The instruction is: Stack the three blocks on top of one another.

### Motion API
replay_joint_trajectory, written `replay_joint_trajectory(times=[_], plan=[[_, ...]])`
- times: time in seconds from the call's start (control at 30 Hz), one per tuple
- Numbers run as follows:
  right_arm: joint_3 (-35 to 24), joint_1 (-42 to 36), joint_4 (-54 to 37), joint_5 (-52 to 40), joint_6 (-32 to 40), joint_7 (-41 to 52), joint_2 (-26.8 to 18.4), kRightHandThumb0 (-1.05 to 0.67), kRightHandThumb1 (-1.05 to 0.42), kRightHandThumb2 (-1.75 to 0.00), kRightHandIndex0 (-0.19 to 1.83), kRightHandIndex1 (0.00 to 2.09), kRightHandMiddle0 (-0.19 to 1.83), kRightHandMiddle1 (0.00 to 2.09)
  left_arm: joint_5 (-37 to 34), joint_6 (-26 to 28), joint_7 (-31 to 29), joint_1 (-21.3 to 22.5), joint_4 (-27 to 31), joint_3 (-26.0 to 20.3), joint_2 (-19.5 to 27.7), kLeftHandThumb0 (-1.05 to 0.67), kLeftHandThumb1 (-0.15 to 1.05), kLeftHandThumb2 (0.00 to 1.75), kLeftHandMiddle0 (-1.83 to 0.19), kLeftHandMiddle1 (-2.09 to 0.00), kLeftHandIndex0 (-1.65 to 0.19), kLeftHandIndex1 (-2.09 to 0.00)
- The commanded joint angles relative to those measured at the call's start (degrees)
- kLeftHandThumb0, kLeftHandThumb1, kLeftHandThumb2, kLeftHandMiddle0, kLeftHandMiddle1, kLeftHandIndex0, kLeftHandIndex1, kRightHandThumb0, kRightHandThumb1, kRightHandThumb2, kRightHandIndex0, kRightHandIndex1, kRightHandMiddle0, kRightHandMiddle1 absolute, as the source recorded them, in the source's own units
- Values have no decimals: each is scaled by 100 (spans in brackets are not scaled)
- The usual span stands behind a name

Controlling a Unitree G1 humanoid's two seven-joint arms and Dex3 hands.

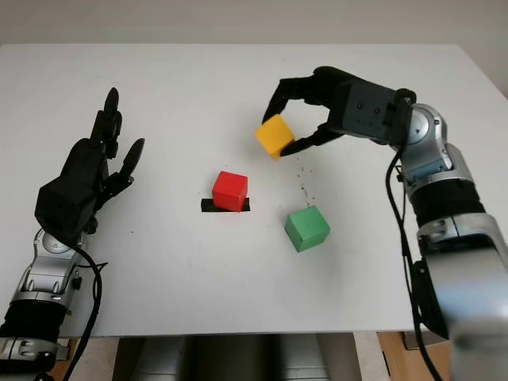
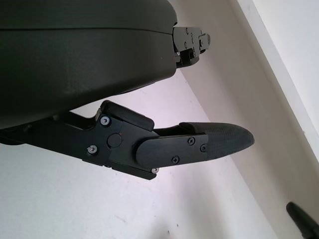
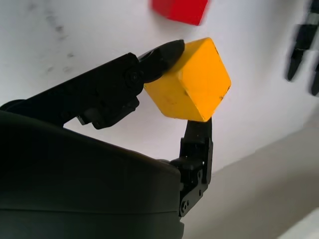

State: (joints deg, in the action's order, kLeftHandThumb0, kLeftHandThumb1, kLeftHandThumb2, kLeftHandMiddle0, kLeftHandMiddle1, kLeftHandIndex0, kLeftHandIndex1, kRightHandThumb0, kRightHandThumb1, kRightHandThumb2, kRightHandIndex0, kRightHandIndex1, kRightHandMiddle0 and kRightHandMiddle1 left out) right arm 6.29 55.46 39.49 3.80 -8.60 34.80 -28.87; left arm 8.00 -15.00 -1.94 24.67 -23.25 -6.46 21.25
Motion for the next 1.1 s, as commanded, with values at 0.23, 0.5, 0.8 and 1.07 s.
replay_joint_trajectory(times=[0.23, 0.5, 0.8, 1.07], plan=[[-296, -1029, -2065, -837, 2463, -205, 776, -42, -97, -5, 6, 1, 25, 169, -38, -26, -15, -137, 94, -22, 44, -75, 105, 50, 7, -5, 12, -5], [-228, -1518, -2566, -1033, 2728, -234, 1109, -48, -95, -5, 9, 5, 30, 170, -88, 0, -35, -136, 124, -16, 18, -75, 105, 51, 8, -5, 12, -5], [-104, -1579, -2409, -851, 2766, -345, 1177, -46, -95, -5, 13, 7, 32, 169, -37, -11, 44, -172, 160, -9, 23, -75, 105, 51, 8, -6, 12, -6], [-58, -1547, -2174, -691, 2760, -502, 1221, -44, -95, -5, 12, 6, 30, 166, -34, 5, 1, -174, 154, 23, 38, -78, 105, 51, 10, -5, 14, -5]])
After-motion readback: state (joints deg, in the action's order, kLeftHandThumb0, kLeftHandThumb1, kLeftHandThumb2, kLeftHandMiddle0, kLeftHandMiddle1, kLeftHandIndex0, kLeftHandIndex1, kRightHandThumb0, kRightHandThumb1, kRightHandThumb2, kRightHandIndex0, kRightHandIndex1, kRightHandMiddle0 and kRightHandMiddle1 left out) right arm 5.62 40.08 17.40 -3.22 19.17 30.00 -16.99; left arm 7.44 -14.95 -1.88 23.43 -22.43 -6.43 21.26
